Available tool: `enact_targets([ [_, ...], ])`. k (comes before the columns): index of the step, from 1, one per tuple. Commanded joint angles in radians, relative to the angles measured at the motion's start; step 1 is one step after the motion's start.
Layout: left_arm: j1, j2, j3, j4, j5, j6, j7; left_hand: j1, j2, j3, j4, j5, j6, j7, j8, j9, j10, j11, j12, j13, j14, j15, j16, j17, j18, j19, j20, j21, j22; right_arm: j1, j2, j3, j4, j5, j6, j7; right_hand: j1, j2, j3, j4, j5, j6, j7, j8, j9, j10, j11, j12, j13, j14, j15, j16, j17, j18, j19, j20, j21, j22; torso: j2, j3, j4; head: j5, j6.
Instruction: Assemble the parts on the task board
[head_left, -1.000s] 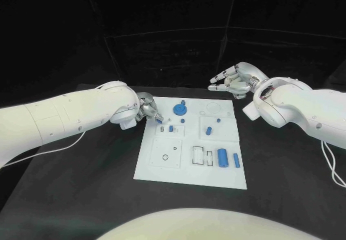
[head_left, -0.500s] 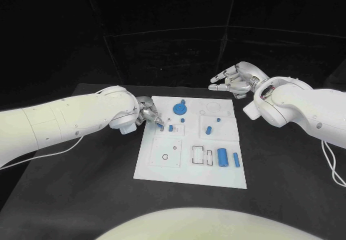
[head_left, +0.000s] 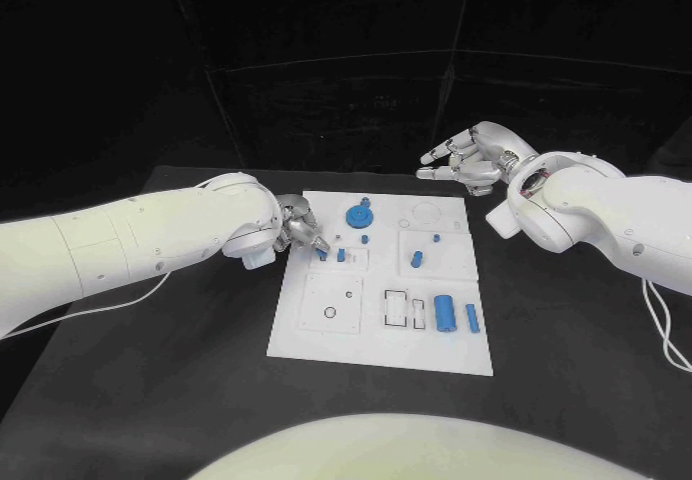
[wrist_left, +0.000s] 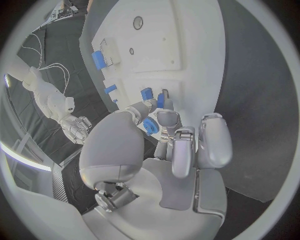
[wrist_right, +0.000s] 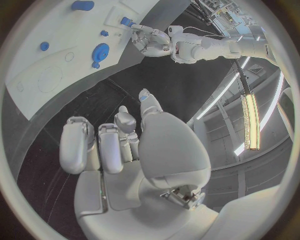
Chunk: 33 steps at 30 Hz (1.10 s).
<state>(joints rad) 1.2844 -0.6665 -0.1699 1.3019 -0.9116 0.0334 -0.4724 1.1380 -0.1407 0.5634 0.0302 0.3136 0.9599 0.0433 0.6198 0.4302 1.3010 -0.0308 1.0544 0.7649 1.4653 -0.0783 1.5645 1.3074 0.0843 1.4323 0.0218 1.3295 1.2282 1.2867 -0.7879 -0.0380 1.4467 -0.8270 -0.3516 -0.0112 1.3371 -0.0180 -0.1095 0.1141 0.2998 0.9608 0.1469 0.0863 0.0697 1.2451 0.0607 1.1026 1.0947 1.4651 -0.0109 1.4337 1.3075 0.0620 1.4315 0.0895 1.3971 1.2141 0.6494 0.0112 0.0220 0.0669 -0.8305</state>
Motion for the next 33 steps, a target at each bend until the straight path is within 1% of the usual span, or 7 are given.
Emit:
enact_targets([
  [1, 0.001, 0.006, -0.003, -0.009, -0.013, 0.042, -0.013, 0.0, 0.009, 0.121, -0.121, 0.004, 0.007, 0.002, 0.004, 0.001, 0.007, 0.0, 0.007, 0.002, 0.105, -0.008, 0.006, 0.263, -0.01, 0.008, 0.003, 0.004, 0.001, 0.002, 0.001, 0.001, 0.001, -0.003, 0.005, 0.006, -0.003, 0.005, -0.007, 0.0, 0.003, 0.003, 0.001, 0.004, -0.002, -0.002, 0.0, 0.0, -0.001, 0.053, -0.007, -0.004, 0.022, 0.009, -0.006, -0.003, -0.003, 0.0, 0.0, -0.0004, 0.0004, 0.001, 0.0],
  [16, 0.001, 0.013, -0.006, -0.023, -0.022, 0.063, -0.026, 0.0, 0.009, 0.121, -0.121, 0.004, 0.007, 0.002, 0.004, 0.001, 0.007, 0.0, 0.007, 0.002, 0.105, -0.008, 0.006, 0.263, -0.01, 0.008, 0.003, 0.004, 0.001, 0.002, 0.0, 0.001, 0.002, -0.004, 0.004, 0.006, -0.003, 0.005, -0.007, 0.0, 0.003, 0.003, 0.001, 0.004, -0.002, -0.002, 0.0, 0.0, -0.001, 0.053, -0.007, -0.004, 0.022, 0.009, -0.006, -0.003, -0.003, 0.0, 0.0, -0.0004, 0.0003, 0.003, -0.002],
  [24, 0.001, 0.019, -0.007, -0.024, -0.022, 0.079, -0.025, -0.013, 0.008, 0.106, -0.115, 0.001, 0.011, -0.003, 0.005, 0.001, 0.018, -0.003, 0.018, 0.018, 0.105, -0.01, 0.006, 0.263, -0.011, 0.008, 0.001, 0.005, 0.004, 0.002, -0.001, 0.001, 0.002, -0.004, 0.004, 0.006, -0.003, 0.005, -0.007, 0.0, 0.003, 0.003, 0.001, 0.004, -0.002, -0.002, 0.0, 0.0, -0.001, 0.053, -0.007, -0.004, 0.022, 0.009, -0.006, -0.003, -0.003, 0.0, 0.0, -0.0003, 0.0001, 0.001, -0.003],
  [27, 0.001, 0.022, -0.007, -0.025, -0.022, 0.083, -0.025, -0.038, 0.003, 0.068, -0.098, -0.001, 0.02, -0.013, 0.005, -0.002, 0.027, -0.011, 0.028, 0.034, 0.105, -0.014, 0.006, 0.263, -0.011, 0.008, -0.002, 0.005, 0.006, 0.002, 0.0, 0.001, 0.002, -0.004, 0.004, 0.006, 0.0, 0.005, -0.009, -0.001, 0.005, 0.003, 0.001, 0.004, -0.001, -0.002, -0.001, 0.001, -0.001, 0.053, -0.008, -0.005, 0.021, 0.009, -0.006, -0.004, -0.003, -0.001, 0.0, -0.0003, 0.0001, 0.001, -0.003],
  [28, 0.001, 0.023, -0.007, -0.026, -0.022, 0.083, -0.025, -0.057, 0.001, 0.031, -0.082, -0.003, 0.029, -0.022, 0.002, -0.005, 0.03, -0.014, 0.034, 0.042, 0.105, -0.017, 0.006, 0.263, -0.011, 0.008, -0.004, 0.005, 0.006, 0.002, 0.0, 0.001, 0.002, -0.004, 0.004, 0.006, 0.0, 0.005, -0.009, -0.001, 0.005, 0.003, 0.001, 0.004, -0.001, -0.002, -0.001, 0.001, -0.001, 0.053, -0.008, -0.005, 0.021, 0.009, -0.006, -0.004, -0.003, -0.001, 0.0, -0.0003, 0.0001, 0.001, -0.003],
  [31, 0.001, 0.025, -0.007, -0.028, -0.022, 0.082, -0.026, -0.09, -0.002, -0.048, -0.05, -0.007, 0.047, -0.022, -0.006, -0.014, 0.034, -0.017, 0.046, 0.06, 0.105, -0.021, 0.006, 0.263, -0.012, 0.009, -0.007, 0.006, 0.009, 0.002, -0.001, 0.001, 0.003, -0.004, 0.004, 0.006, 0.0, 0.005, -0.009, -0.001, 0.005, 0.003, 0.001, 0.004, -0.001, -0.002, -0.001, 0.001, -0.001, 0.053, -0.008, -0.005, 0.021, 0.009, -0.006, -0.004, -0.003, -0.001, 0.0, -0.0002, 0.0005, 0.0, -0.004],
  [33, 0.001, 0.027, -0.007, -0.03, -0.022, 0.081, -0.026, -0.091, 0.005, -0.095, -0.038, -0.006, 0.055, -0.023, -0.015, -0.022, 0.034, -0.018, 0.049, 0.068, 0.105, -0.022, 0.006, 0.263, -0.012, 0.01, -0.01, 0.007, 0.012, 0.002, -0.001, 0.001, 0.003, -0.004, 0.004, 0.006, 0.0, 0.005, -0.009, -0.001, 0.005, 0.003, 0.001, 0.004, -0.001, -0.002, -0.001, 0.001, -0.001, 0.053, -0.008, -0.005, 0.021, 0.009, -0.006, -0.004, -0.003, -0.001, 0.0, 0.0, 0.0002, 0.0, -0.004],
])
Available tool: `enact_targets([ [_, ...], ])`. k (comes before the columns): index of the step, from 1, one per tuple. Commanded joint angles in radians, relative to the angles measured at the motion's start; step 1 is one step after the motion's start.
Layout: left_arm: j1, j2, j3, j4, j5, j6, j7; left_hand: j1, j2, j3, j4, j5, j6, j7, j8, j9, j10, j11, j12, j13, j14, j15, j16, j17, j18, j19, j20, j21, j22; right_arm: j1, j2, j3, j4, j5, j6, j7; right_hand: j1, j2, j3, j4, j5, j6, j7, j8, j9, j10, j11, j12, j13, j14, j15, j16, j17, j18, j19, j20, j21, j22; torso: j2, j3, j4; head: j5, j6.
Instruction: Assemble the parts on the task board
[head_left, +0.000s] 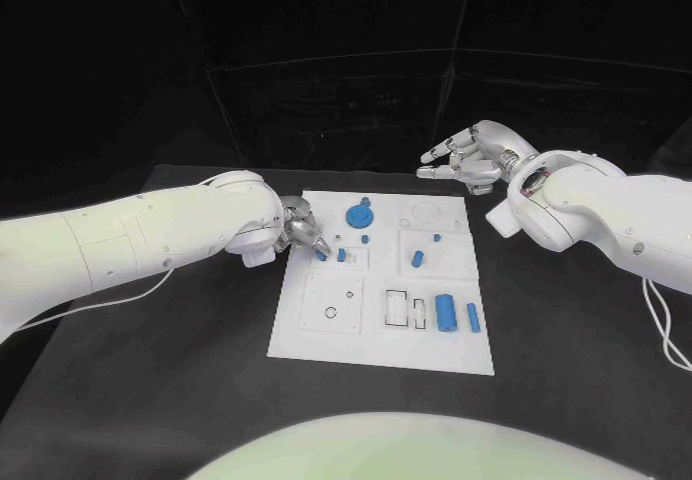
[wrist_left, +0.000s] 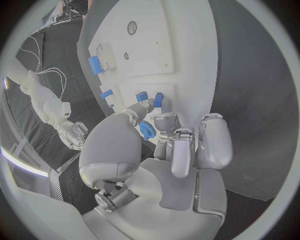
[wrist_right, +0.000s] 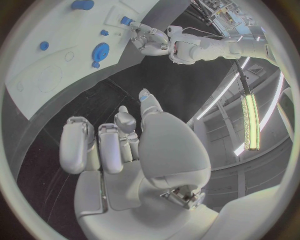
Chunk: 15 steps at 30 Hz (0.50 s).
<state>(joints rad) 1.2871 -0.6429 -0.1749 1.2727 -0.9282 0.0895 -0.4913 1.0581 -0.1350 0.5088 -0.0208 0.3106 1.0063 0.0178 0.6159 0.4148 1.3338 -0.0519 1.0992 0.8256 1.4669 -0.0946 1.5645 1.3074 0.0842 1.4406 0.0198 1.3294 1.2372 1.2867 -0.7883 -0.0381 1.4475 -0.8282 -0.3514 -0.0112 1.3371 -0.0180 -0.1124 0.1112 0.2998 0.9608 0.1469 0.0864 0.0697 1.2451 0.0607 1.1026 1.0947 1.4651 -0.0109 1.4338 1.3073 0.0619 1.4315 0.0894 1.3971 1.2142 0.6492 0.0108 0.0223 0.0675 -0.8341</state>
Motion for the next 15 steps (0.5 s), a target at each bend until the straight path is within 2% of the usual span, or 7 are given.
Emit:
enact_targets([
  [1, -0.002, 0.004, -0.002, -0.002, -0.005, 0.023, -0.008, -0.012, 0.003, -0.05, 0.017, -0.004, 0.011, 0.003, -0.012, -0.009, 0.002, 0.004, 0.006, 0.01, 0.104, -0.006, 0.006, 0.263, -0.012, 0.003, -0.009, 0.008, 0.004, 0.002, 0.0, 0.001, 0.002, -0.003, 0.004, 0.006, 0.0, 0.005, -0.006, 0.002, 0.005, 0.003, 0.001, 0.004, -0.001, -0.002, -0.001, 0.001, -0.001, 0.053, -0.008, -0.005, 0.022, 0.009, -0.006, -0.004, -0.003, -0.001, 0.001, 0.0005, -0.0002, -0.001, -0.001],
  [7, -0.002, 0.008, -0.002, -0.009, -0.005, 0.015, -0.008, -0.014, 0.016, -0.109, 0.04, -0.002, 0.022, 0.003, -0.025, -0.02, 0.004, 0.004, 0.011, 0.021, 0.104, -0.007, 0.006, 0.263, -0.013, 0.005, -0.009, 0.01, 0.009, 0.002, 0.0, 0.001, 0.003, -0.003, 0.003, 0.006, 0.0, 0.005, -0.006, 0.002, 0.005, 0.003, 0.001, 0.004, -0.001, -0.002, -0.001, 0.001, -0.001, 0.053, -0.008, -0.005, 0.022, 0.009, -0.006, -0.004, -0.003, -0.001, 0.0, 0.0, -0.0005, -0.002, -0.001],
  [15, -0.002, 0.017, -0.002, -0.02, -0.005, 0.007, -0.01, -0.011, 0.026, -0.139, 0.053, -0.006, 0.029, 0.002, -0.031, -0.026, 0.007, 0.004, 0.016, 0.031, 0.104, -0.007, 0.006, 0.263, -0.014, 0.006, -0.01, 0.011, 0.012, 0.002, 0.0, 0.001, 0.003, -0.003, 0.003, 0.006, 0.0, 0.006, -0.007, 0.003, 0.005, 0.003, 0.001, 0.004, -0.001, -0.003, -0.001, 0.0, -0.002, 0.053, -0.008, -0.005, 0.022, 0.009, -0.006, -0.004, -0.004, -0.002, 0.0, -0.0001, -0.0004, -0.004, -0.002],
])
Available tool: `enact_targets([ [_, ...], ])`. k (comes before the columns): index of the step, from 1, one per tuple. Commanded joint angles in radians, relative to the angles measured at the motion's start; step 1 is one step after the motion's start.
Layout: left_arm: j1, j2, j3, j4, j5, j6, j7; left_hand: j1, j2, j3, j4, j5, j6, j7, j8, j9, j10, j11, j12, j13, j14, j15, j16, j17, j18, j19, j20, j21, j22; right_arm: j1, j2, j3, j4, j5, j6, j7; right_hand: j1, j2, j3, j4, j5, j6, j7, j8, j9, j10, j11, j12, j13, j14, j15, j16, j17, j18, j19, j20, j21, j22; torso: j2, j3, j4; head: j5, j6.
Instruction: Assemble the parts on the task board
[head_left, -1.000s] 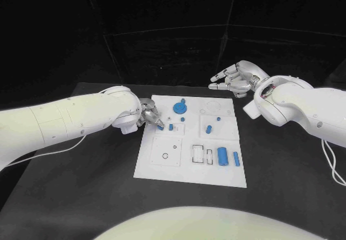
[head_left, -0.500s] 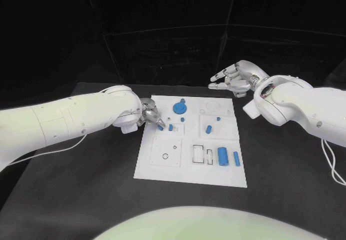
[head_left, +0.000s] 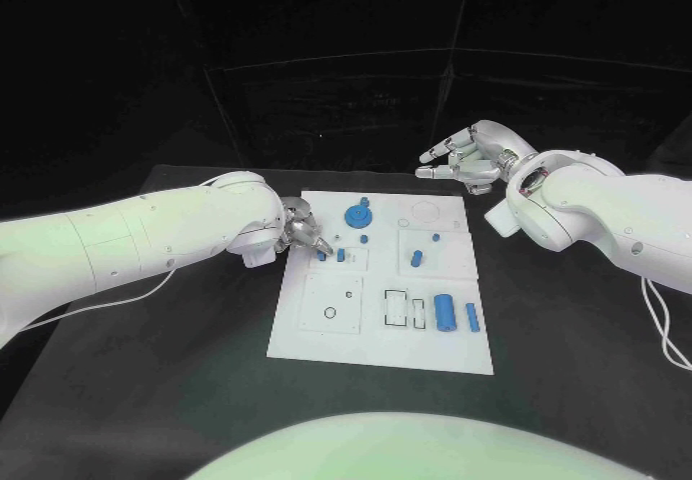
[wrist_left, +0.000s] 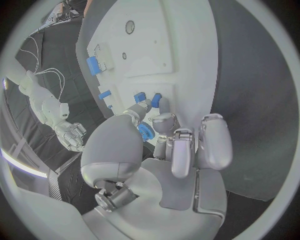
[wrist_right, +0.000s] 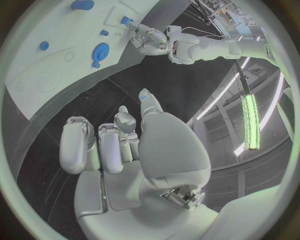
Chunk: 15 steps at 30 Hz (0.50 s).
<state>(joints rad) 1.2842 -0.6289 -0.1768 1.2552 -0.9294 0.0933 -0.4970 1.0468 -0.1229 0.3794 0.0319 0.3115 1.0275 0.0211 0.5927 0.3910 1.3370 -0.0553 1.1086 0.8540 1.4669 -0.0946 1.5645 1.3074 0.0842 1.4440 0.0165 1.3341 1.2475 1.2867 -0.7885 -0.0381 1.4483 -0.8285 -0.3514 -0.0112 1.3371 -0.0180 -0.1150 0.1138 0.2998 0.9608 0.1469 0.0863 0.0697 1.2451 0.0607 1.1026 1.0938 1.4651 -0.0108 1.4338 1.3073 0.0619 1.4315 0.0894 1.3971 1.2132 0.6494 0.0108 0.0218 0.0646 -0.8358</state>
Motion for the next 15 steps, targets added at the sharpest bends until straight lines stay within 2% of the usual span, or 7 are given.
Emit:
enact_targets([
  [1, 0.001, 0.004, 0.0, -0.004, -0.004, 0.003, -0.004, 0.0, 0.014, -0.011, 0.001, -0.007, 0.008, -0.001, -0.008, -0.002, 0.004, 0.007, 0.006, 0.003, 0.104, -0.007, 0.006, 0.263, -0.014, 0.003, -0.006, 0.007, 0.002, 0.002, 0.0, 0.001, 0.002, -0.002, 0.003, 0.006, 0.0, 0.006, -0.004, 0.0, 0.005, 0.003, 0.001, 0.004, -0.001, -0.003, -0.001, 0.0, -0.001, 0.053, -0.008, -0.004, 0.022, 0.009, -0.006, -0.004, -0.004, -0.001, 0.0, -0.0001, 0.0003, -0.001, -0.001],
  [7, 0.001, 0.007, 0.0, -0.01, -0.004, 0.006, -0.009, 0.0, 0.018, -0.038, 0.011, -0.012, 0.012, -0.001, -0.013, -0.007, 0.004, 0.007, 0.006, 0.005, 0.104, -0.007, 0.006, 0.263, -0.014, 0.003, -0.006, 0.007, 0.003, 0.002, -0.001, 0.001, 0.002, -0.002, 0.003, 0.006, -0.001, 0.006, -0.004, 0.0, 0.006, 0.003, 0.001, 0.004, -0.001, -0.003, -0.001, -0.001, -0.002, 0.053, -0.008, -0.005, 0.021, 0.009, -0.006, -0.004, -0.004, -0.001, 0.0, 0.0, 0.0003, -0.002, -0.002],
  [11, 0.001, 0.005, 0.0, -0.01, -0.004, 0.008, -0.011, -0.013, 0.013, -0.092, 0.036, -0.014, 0.019, 0.0, -0.019, -0.013, 0.004, 0.008, 0.006, 0.009, 0.104, -0.006, 0.006, 0.263, -0.014, 0.004, -0.005, 0.006, 0.004, 0.002, -0.001, 0.001, 0.002, -0.002, 0.003, 0.006, -0.001, 0.006, -0.004, 0.0, 0.006, 0.003, 0.001, 0.004, -0.001, -0.003, -0.001, -0.001, -0.002, 0.053, -0.008, -0.005, 0.021, 0.009, -0.006, -0.004, -0.004, -0.001, 0.0, -0.0001, 0.0009, -0.003, -0.002],
  [12, 0.001, 0.003, 0.001, -0.009, -0.004, 0.007, -0.01, -0.022, 0.009, -0.11, 0.045, -0.045, 0.022, 0.001, -0.019, -0.014, 0.005, 0.009, 0.006, 0.01, 0.104, -0.005, 0.006, 0.263, -0.014, 0.004, -0.005, 0.006, 0.005, 0.002, -0.001, 0.001, 0.002, -0.002, 0.003, 0.006, -0.001, 0.006, -0.004, 0.0, 0.006, 0.003, 0.001, 0.004, -0.001, -0.003, -0.001, -0.001, -0.002, 0.053, -0.008, -0.005, 0.021, 0.009, -0.006, -0.004, -0.004, -0.001, 0.0, -0.0002, 0.0011, -0.003, -0.002],
  [13, 0.001, 0.002, 0.001, -0.008, -0.004, 0.004, -0.009, -0.03, 0.008, -0.131, 0.057, -0.105, 0.024, 0.001, -0.02, -0.015, 0.005, 0.009, 0.007, 0.012, 0.104, -0.004, 0.006, 0.263, -0.015, 0.004, -0.004, 0.007, 0.006, 0.002, -0.001, 0.001, 0.002, -0.002, 0.003, 0.006, -0.001, 0.006, -0.004, 0.0, 0.006, 0.003, 0.001, 0.004, -0.001, -0.003, -0.001, -0.001, -0.002, 0.053, -0.008, -0.005, 0.021, 0.009, -0.006, -0.004, -0.004, -0.001, 0.0, -0.0004, 0.0013, -0.003, -0.002],
  [15, 0.001, -0.002, 0.001, -0.004, -0.004, -0.004, -0.005, -0.038, 0.007, -0.169, 0.077, -0.201, 0.026, 0.002, -0.023, -0.018, 0.006, 0.01, 0.008, 0.015, 0.104, -0.004, 0.006, 0.263, -0.014, 0.005, -0.004, 0.007, 0.007, 0.002, -0.001, 0.001, 0.002, -0.002, 0.003, 0.006, -0.001, 0.006, -0.005, 0.001, 0.006, 0.003, 0.001, 0.004, -0.001, -0.004, -0.001, -0.001, -0.003, 0.052, -0.008, -0.005, 0.021, 0.009, -0.006, -0.004, -0.004, -0.001, -0.001, -0.0003, 0.0016, -0.003, -0.001],
])
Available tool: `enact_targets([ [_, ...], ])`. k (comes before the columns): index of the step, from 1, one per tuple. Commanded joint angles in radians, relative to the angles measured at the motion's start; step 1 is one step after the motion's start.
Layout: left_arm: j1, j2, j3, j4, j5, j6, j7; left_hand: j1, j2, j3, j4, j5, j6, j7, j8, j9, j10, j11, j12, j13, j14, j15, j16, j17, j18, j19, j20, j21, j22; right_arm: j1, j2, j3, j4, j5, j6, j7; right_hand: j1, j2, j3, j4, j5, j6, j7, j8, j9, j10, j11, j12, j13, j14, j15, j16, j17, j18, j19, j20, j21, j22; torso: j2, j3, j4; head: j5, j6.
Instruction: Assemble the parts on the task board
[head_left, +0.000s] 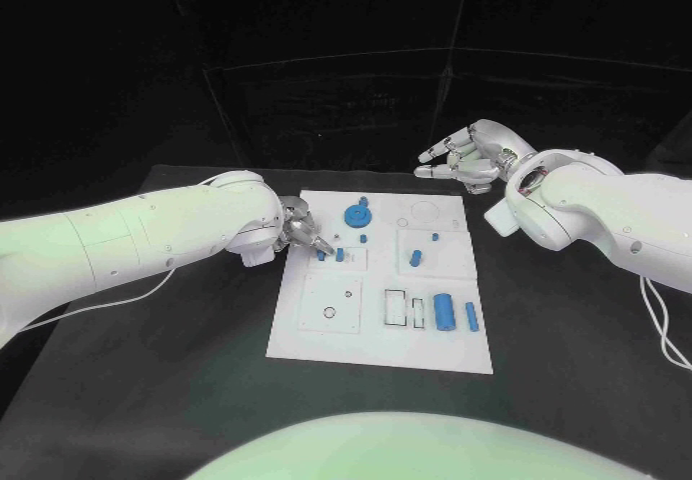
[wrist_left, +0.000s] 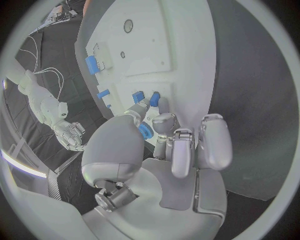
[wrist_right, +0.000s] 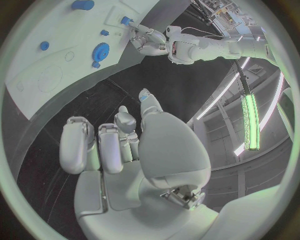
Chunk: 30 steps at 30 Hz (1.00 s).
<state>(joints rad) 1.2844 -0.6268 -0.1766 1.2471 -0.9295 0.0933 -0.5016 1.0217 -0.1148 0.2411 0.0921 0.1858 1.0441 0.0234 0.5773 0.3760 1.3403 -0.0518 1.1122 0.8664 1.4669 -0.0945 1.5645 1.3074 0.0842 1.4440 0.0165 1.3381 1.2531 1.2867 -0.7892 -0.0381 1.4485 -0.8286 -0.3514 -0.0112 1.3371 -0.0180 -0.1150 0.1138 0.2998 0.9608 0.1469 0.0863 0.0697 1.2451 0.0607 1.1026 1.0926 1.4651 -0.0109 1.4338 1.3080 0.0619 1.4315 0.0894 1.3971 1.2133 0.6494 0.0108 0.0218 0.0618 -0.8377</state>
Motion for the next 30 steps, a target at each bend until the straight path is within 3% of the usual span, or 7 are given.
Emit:
enact_targets([
  [1, 0.001, -0.007, 0.0, 0.006, -0.004, -0.009, 0.002, -0.017, -0.001, -0.049, 0.029, -0.109, 0.01, 0.0, -0.009, -0.004, 0.003, 0.007, 0.004, 0.004, 0.104, -0.003, 0.006, 0.263, -0.014, 0.005, -0.004, 0.003, 0.002, 0.002, 0.0, 0.001, 0.001, -0.002, 0.003, 0.006, -0.001, 0.006, -0.005, 0.001, 0.006, 0.003, 0.001, 0.004, -0.001, -0.004, -0.001, -0.001, -0.001, 0.052, -0.008, -0.005, 0.02, 0.009, -0.006, -0.004, -0.004, -0.001, -0.001, -0.0003, 0.0016, 0.0, 0.0],
  [9, 0.003, -0.037, 0.002, 0.026, 0.014, -0.097, 0.06, -0.006, 0.015, -0.178, 0.114, -0.135, -0.004, 0.008, -0.017, -0.01, -0.025, 0.011, -0.031, -0.038, 0.104, -0.003, 0.006, 0.263, -0.008, -0.007, -0.001, -0.023, -0.027, 0.002, 0.001, 0.001, -0.001, -0.002, 0.003, 0.008, -0.002, 0.006, -0.006, 0.001, 0.006, 0.003, 0.001, 0.004, -0.001, -0.004, 0.0, -0.001, -0.001, 0.052, -0.008, -0.006, 0.02, 0.009, -0.006, -0.004, -0.004, -0.001, -0.001, 0.0001, 0.0016, -0.003, 0.001],
  [12, 0.004, -0.041, 0.002, 0.022, 0.053, -0.149, 0.116, 0.022, 0.025, -0.222, 0.149, -0.134, -0.101, 0.044, -0.053, -0.028, -0.194, 0.045, -0.223, -0.273, 0.072, 0.022, -0.053, 0.148, 0.026, -0.09, 0.013, -0.168, -0.201, 0.002, 0.002, 0.001, -0.003, -0.002, 0.004, 0.008, -0.002, 0.006, -0.006, 0.001, 0.006, 0.003, 0.001, 0.004, -0.001, -0.004, 0.0, -0.001, -0.001, 0.052, -0.008, -0.006, 0.02, 0.009, -0.006, -0.004, -0.004, -0.001, -0.001, 0.0003, 0.0019, -0.002, 0.003],
  [18, 0.006, -0.046, 0.002, 0.018, 0.115, -0.216, 0.232, 0.1, 0.047, -0.272, 0.186, -0.129, -0.194, 0.089, -0.06, -0.049, -0.301, 0.089, -0.276, -0.319, -0.011, 0.06, -0.198, -0.079, 0.079, -0.227, 0.052, -0.43, -0.482, 0.002, 0.004, 0.001, -0.006, -0.002, 0.006, 0.009, -0.004, 0.007, -0.007, 0.002, 0.006, 0.003, 0.001, 0.004, -0.001, -0.004, 0.0, -0.001, -0.001, 0.052, -0.008, -0.006, 0.019, 0.009, -0.007, -0.004, -0.005, -0.002, 0.0, -0.0004, 0.0004, -0.003, 0.006],
  [19, 0.007, -0.047, 0.002, 0.017, 0.135, -0.228, 0.27, 0.129, 0.058, -0.277, 0.186, -0.125, -0.222, 0.104, -0.065, -0.058, -0.338, 0.102, -0.298, -0.338, -0.066, 0.074, -0.283, -0.196, 0.096, -0.283, 0.063, -0.533, -0.584, 0.002, 0.004, 0.0, -0.007, -0.002, 0.005, 0.009, -0.004, 0.007, -0.007, 0.002, 0.006, 0.003, 0.001, 0.004, -0.001, -0.004, 0.0, -0.001, -0.001, 0.052, -0.008, -0.006, 0.019, 0.009, -0.007, -0.004, -0.005, -0.002, 0.0, 0.0001, 0.0004, -0.003, 0.006],
  [23, 0.007, -0.04, 0.002, 0.012, 0.184, -0.249, 0.407, 0.221, 0.087, -0.278, 0.161, -0.115, -0.269, 0.131, -0.073, -0.084, -0.424, 0.133, -0.357, -0.396, -0.272, 0.104, -0.591, -0.574, 0.096, -0.343, 0.093, -0.65, -0.656, 0.002, 0.005, 0.0, -0.008, -0.002, 0.006, 0.01, -0.004, 0.007, -0.007, 0.002, 0.006, 0.003, 0.001, 0.004, -0.001, -0.004, 0.0, -0.001, -0.001, 0.052, -0.008, -0.006, 0.019, 0.009, -0.007, -0.004, -0.005, -0.002, 0.0, 0.0001, 0.0011, -0.005, 0.008],
  [30, 0.007, 0.008, 0.001, -0.016, 0.104, -0.27, 0.568, 0.424, 0.107, -0.215, 0.033, -0.126, -0.262, 0.142, -0.11, -0.141, -0.512, 0.155, -0.467, -0.509, -0.351, 0.124, -0.69, -0.675, 0.099, -0.372, 0.118, -0.761, -0.734, 0.002, 0.01, 0.0, -0.011, -0.002, 0.007, 0.011, -0.004, 0.007, -0.007, 0.002, 0.006, 0.003, 0.001, 0.004, -0.001, -0.004, 0.0, -0.001, -0.001, 0.052, -0.008, -0.006, 0.019, 0.009, -0.007, -0.004, -0.005, -0.002, 0.001, -0.0002, -0.0005, -0.01, 0.013],
])
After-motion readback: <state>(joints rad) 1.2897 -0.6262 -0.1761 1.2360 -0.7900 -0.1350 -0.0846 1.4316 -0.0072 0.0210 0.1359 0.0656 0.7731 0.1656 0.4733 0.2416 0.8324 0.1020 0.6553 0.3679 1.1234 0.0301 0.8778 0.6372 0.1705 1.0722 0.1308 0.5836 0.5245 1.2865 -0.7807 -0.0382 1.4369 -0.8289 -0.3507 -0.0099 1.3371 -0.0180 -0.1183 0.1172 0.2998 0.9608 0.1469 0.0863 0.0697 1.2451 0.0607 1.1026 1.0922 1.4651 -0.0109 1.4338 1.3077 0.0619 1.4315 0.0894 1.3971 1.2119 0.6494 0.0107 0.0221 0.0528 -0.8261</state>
